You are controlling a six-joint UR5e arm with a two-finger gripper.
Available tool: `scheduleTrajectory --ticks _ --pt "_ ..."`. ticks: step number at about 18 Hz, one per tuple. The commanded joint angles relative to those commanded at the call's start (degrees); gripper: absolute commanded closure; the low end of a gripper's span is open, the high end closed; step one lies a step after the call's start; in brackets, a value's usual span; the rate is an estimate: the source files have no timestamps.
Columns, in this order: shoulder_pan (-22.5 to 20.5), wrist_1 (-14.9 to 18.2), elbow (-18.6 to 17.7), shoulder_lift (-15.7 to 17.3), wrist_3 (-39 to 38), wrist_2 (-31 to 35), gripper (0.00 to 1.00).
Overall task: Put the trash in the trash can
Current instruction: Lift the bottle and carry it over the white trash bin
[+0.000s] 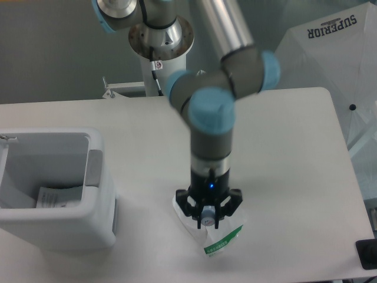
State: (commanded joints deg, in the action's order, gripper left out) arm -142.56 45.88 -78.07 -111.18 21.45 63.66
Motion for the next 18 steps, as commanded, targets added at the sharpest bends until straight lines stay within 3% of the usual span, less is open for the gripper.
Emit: scheduleTrajectory --ticks 3,7,13,18 --pt "0.6 -0.9 5.6 -0.5 -2.1 -2.7 0.76" --pt "2.8 -5.1 7.1 -0.3 -2.8 -2.7 0.75" --pt "7.5 -5.2 11.8 1.5 -5.4 -2.7 0.75" --pt "8.5 -5.2 12.2 5.4 -10.7 -2.7 0.75"
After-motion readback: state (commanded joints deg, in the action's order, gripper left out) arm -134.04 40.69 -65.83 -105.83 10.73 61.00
